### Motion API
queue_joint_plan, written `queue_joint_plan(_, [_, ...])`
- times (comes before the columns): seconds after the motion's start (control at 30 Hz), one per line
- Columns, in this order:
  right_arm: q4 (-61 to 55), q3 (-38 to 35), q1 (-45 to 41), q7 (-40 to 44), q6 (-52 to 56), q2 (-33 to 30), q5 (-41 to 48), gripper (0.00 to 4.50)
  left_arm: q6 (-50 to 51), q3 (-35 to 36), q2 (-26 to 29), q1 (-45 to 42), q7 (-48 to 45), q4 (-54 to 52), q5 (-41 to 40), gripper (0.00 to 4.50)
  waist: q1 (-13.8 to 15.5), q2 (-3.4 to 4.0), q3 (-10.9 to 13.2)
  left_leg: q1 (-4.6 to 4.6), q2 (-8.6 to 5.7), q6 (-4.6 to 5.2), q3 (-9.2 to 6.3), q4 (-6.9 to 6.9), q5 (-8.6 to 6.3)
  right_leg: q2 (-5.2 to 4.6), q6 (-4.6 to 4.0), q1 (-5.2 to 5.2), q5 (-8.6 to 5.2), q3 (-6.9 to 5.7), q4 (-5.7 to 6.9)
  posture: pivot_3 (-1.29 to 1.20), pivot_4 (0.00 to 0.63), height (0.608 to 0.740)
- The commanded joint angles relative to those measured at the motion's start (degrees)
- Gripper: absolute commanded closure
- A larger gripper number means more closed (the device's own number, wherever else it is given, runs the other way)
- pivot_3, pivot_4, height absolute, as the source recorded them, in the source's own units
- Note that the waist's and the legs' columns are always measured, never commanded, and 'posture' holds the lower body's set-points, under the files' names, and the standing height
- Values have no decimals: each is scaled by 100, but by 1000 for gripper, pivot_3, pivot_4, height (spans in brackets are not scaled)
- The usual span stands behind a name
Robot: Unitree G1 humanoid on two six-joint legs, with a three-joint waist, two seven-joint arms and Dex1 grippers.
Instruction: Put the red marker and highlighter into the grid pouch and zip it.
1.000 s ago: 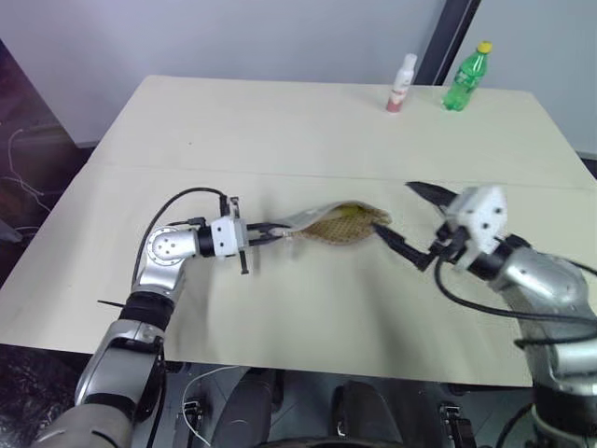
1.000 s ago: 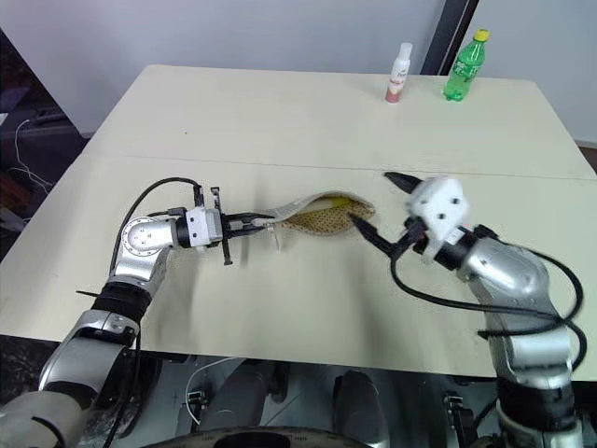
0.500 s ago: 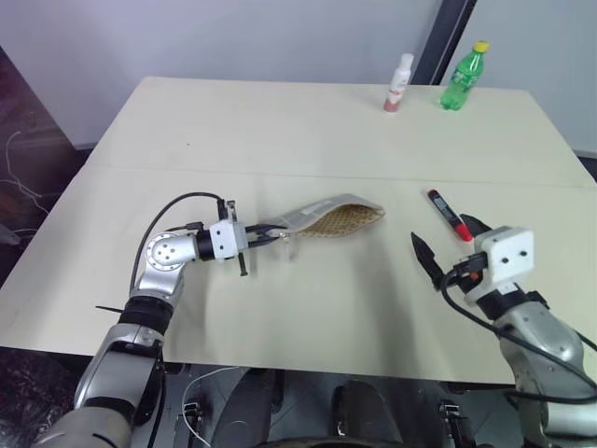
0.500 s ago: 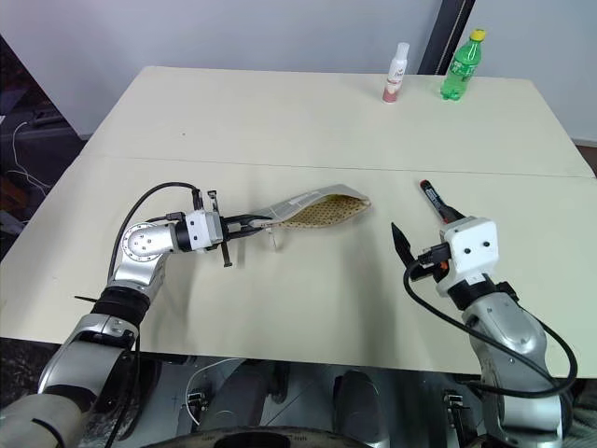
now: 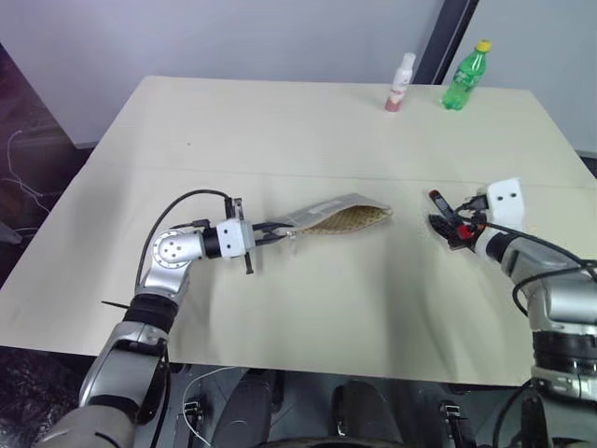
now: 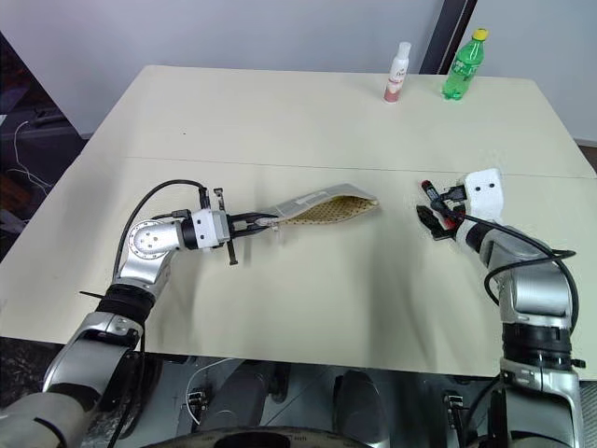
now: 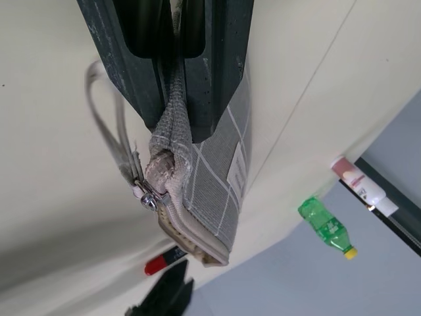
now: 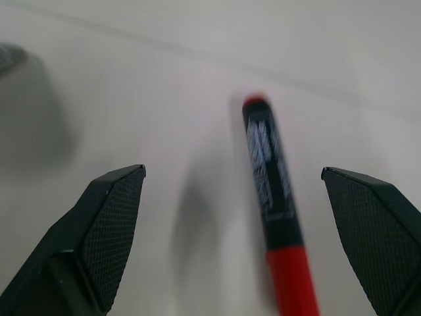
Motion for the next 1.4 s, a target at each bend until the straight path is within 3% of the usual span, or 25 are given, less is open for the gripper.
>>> queue_joint_plan(0.03, [436, -187, -260, -81, 185, -147, 46, 46, 34, 12, 78, 119, 111, -356, 15, 4500, 0, 0, 0, 0, 0, 0, 1, 1, 0, -1, 0, 1, 0, 1, 0, 0, 150, 740])
queue_joint_plan(0.1, [558, -103, -244, -65, 177, -174, 2, 46, 70, 11, 99, 173, 140, -445, 21, 4500, 2, 0, 0, 0, 0, 0, 1, 1, 0, 0, 0, 0, 0, 1, 0, 0, 150, 740])
queue_joint_plan(0.2, [635, -104, -221, -35, 279, -106, 98, 855, 108, 5, 109, 211, 178, -533, 43, 4500, -6, 0, 0, 0, 1, 0, 0, 1, 0, 0, 0, 0, 0, 1, 1, 0, 150, 740])
queue_joint_plan(0.4, [367, -193, -179, -16, 331, -139, 245, 3953, 174, -17, 106, 174, 213, -607, 36, 4500, -3, 0, 0, 1, 1, 0, 0, 2, -1, 0, 0, 0, 0, 2, 1, 0, 150, 740])
queue_joint_plan(0.43, [124, -248, -66, 120, 148, -209, 294, 4178, 171, -19, 102, 163, 210, -597, 37, 4500, -1, 0, 0, 0, 1, 0, 0, 1, 0, 0, 0, -1, 0, 2, 1, 0, 150, 740])
queue_joint_plan(0.53, [-883, -572, 324, 604, -162, -284, 744, 4166, 152, -34, 98, 156, 195, -587, 38, 4500, 7, 4, 2, -5, 0, 1, 0, 0, -1, 0, 1, -6, 0, 2, 0, 0, 150, 740])
queue_joint_plan(0.7, [-2959, -792, 1654, 2145, -915, -728, 1471, 4166, 131, -73, 64, 78, 168, -476, 13, 4500, 16, 6, 4, -7, 1, 5, -2, -1, -5, 0, 2, -4, -1, 0, -2, 0, 150, 740])
queue_joint_plan(0.9, [-3299, -484, 2857, 2817, -2385, -1339, 535, 4166, 69, -134, -49, -89, 96, -281, -4, 4500, 8, 4, 3, -3, 1, -9, -1, 9, -15, -5, 1, 10, -2, 0, -15, 0, 150, 740])
queue_joint_plan(1.07, [-2742, -3, 2552, 2533, -2921, -1451, -194, 4166, 23, -173, -138, -227, 34, -216, -3, 4500, -1, 4, 4, -3, 1, -10, 2, 10, -14, -8, 1, 8, -1, 3, -16, 0, 150, 740])
queue_joint_plan(1.17, [-2703, 179, 2210, 2399, -2809, -1282, -92, 4166, -35, -264, -91, -186, -134, -288, 4, 4500, -2, 1, 5, -4, 1, -11, 1, 4, -14, -8, 1, 4, -1, 2, -16, 0, 150, 740])
queue_joint_plan(1.4, [-2278, 1048, 1471, 2468, -3329, -1684, -1084, 4166, -128, -435, -181, -310, -190, -408, 71, 4500, 11, 2, 6, -5, -1, -10, -1, 8, -14, -8, 2, 9, -1, -4, -15, 0, 150, 740])
